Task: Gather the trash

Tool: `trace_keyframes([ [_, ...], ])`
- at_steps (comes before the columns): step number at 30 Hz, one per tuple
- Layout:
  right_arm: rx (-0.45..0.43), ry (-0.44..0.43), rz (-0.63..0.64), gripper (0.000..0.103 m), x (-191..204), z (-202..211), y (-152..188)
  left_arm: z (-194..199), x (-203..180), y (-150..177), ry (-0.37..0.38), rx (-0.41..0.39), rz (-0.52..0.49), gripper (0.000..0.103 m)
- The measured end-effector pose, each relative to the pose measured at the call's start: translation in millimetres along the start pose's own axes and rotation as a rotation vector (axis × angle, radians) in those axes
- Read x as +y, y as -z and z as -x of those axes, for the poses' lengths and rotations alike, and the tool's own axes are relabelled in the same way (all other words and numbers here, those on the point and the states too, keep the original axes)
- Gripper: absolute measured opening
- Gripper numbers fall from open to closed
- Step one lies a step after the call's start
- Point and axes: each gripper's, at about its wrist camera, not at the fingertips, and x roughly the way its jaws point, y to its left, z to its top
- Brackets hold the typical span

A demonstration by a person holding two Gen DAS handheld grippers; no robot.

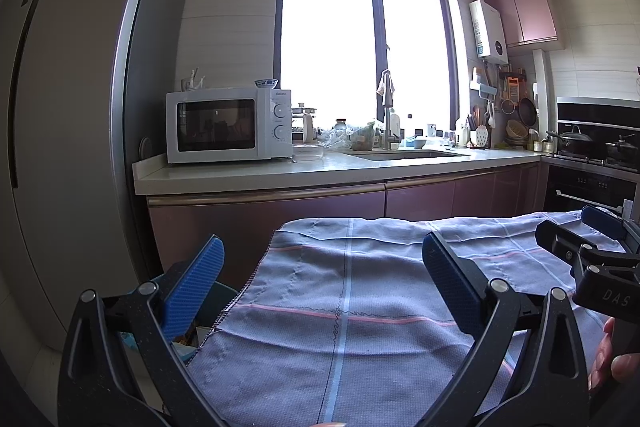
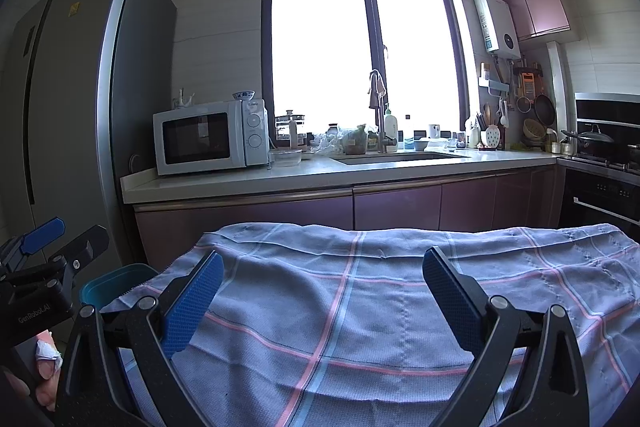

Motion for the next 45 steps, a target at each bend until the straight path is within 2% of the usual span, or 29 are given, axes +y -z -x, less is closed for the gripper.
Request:
trace_keyframes([
  [45,0.005,0.023,-0.019,0.096,-4.0,1.1,2.7,-6.5,-4.6,3.2,0.014,-0.001,-0.019,0.097],
])
